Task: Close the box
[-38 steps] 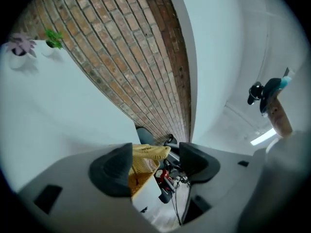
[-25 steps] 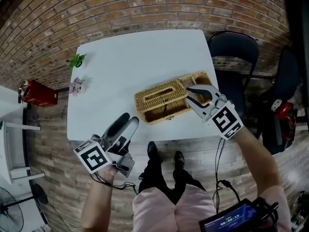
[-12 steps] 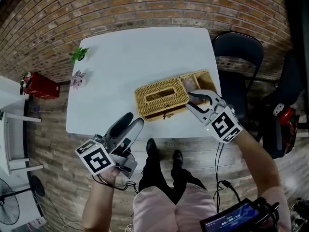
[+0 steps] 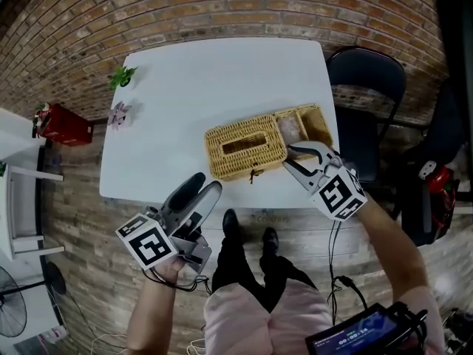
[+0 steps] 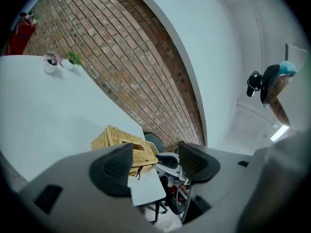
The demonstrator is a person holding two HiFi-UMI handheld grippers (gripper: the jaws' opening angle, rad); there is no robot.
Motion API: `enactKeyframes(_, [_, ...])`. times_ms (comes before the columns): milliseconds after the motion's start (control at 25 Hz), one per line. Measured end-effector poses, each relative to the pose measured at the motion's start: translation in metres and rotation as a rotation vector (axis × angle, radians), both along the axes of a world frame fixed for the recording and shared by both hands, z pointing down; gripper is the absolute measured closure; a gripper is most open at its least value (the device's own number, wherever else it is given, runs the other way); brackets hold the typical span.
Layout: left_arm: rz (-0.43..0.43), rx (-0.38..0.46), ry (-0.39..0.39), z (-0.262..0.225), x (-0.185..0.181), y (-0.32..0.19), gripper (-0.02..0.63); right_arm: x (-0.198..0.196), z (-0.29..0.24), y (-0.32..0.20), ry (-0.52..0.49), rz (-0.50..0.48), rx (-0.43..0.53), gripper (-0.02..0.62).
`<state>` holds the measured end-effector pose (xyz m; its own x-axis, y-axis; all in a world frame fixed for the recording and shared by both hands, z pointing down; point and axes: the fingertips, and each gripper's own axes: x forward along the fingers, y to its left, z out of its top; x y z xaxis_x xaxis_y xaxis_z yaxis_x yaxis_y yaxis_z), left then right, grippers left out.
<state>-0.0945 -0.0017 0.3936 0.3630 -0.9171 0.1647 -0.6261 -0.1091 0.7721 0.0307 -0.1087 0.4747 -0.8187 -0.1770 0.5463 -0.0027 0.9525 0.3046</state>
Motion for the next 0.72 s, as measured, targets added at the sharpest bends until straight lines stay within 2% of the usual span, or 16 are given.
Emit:
enactKeyframes(200, [-0.012,0.020,-0.006,-0.007,0.004,0.001,0.302,0.006,-0.002,0.001,-0.016,0.021,-0.021,0.489])
enactKeyframes(400, [-0.071,0.081,-0.079,-0.038,0.011,0.000,0.305,0.013,-0.045,0.005,-0.132,0.069,-0.070,0.489])
enactKeyframes(560, [-0.164,0.151,-0.240,-0.083,0.013,-0.001,0.325,0.014,-0.114,0.007,-0.289,0.129,-0.100,0.497])
enactKeyframes(720, [-0.297,0.222,-0.443,-0.134,0.017,-0.001,0.400,0.020,-0.181,0.007,-0.420,0.238,-0.149,0.523])
